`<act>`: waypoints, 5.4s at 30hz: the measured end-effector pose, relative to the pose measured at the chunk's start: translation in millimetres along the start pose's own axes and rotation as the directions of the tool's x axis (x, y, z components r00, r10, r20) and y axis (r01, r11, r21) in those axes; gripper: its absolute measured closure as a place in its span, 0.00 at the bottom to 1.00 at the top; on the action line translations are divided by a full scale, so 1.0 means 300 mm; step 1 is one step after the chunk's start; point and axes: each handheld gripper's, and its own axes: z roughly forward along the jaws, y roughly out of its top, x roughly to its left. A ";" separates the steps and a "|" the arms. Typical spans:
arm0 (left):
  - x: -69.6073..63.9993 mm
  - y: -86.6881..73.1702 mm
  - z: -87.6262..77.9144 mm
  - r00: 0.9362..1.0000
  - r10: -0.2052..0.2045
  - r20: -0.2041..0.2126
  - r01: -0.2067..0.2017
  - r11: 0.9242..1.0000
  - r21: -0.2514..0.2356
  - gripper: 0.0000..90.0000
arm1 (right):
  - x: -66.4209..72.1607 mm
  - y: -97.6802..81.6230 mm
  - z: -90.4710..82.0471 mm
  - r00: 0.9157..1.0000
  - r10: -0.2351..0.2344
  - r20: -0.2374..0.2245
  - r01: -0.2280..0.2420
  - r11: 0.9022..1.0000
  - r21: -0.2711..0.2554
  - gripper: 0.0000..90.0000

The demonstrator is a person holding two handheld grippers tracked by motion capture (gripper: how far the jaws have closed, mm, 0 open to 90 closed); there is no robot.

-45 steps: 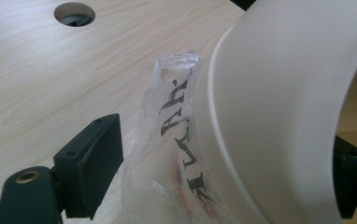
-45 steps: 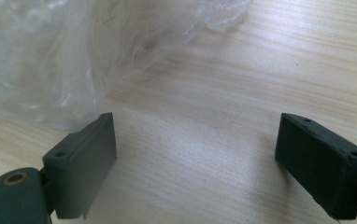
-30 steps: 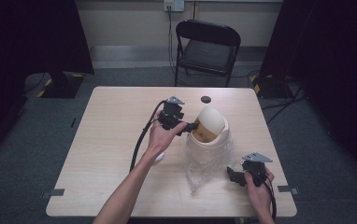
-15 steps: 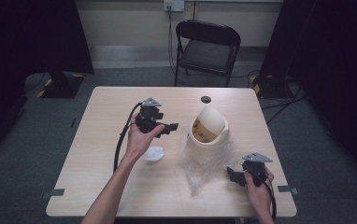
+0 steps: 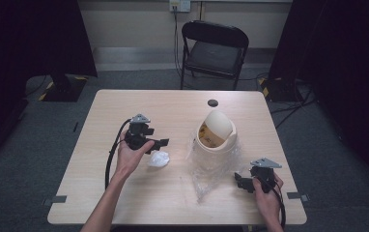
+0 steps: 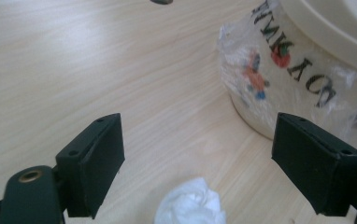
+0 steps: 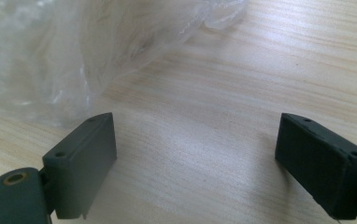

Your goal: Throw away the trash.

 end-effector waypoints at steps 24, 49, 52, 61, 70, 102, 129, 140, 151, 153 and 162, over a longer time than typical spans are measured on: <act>-0.038 -0.197 0.060 0.996 0.091 0.001 -0.090 0.982 0.165 0.25 | 0.000 0.000 -0.001 1.000 -0.005 -0.001 0.005 1.000 0.000 0.13; -0.066 -0.214 0.094 0.987 0.153 -0.052 -0.139 0.966 0.218 0.81 | 0.000 0.000 -0.001 1.000 -0.008 -0.001 0.008 1.000 -0.001 0.13; -0.047 -0.222 0.089 0.993 0.117 -0.031 -0.109 0.976 0.190 0.85 | 0.000 0.000 -0.001 1.000 -0.008 -0.001 0.008 1.000 -0.002 0.13; -0.024 -0.224 0.085 0.998 0.059 0.006 -0.059 0.986 0.153 0.86 | 0.000 0.000 -0.001 1.000 -0.008 -0.001 0.008 1.000 -0.002 0.13; -0.026 -0.209 0.056 0.999 0.050 0.015 -0.052 0.992 0.118 0.86 | -0.001 -0.002 -0.002 1.000 -0.013 -0.011 0.012 1.000 -0.002 0.13; -0.135 -0.121 -0.028 0.993 0.103 0.062 -0.104 0.994 0.016 0.86 | -0.004 -0.001 -0.001 1.000 -0.018 -0.018 0.018 1.000 0.000 0.13; -0.260 0.083 -0.008 0.967 0.208 0.149 -0.203 0.978 -0.050 0.86 | -0.004 -0.001 -0.001 1.000 -0.019 -0.017 0.019 1.000 0.000 0.13; -0.307 0.154 0.026 0.954 0.249 0.169 -0.245 0.969 -0.041 0.85 | -0.004 -0.001 -0.001 1.000 -0.019 -0.017 0.019 1.000 0.000 0.13; -0.333 0.213 0.068 0.944 0.277 0.181 -0.278 0.960 -0.020 0.84 | -0.004 -0.001 -0.002 1.000 -0.019 -0.017 0.019 1.000 0.000 0.13; -0.337 0.222 0.078 0.942 0.282 0.180 -0.284 0.959 -0.014 0.84 | -0.004 -0.001 -0.002 1.000 -0.019 -0.017 0.019 1.000 0.000 0.13; -0.352 0.256 0.119 0.941 0.279 0.192 -0.287 0.958 0.014 0.82 | -0.004 -0.001 -0.001 1.000 -0.020 -0.017 0.020 1.000 -0.001 0.13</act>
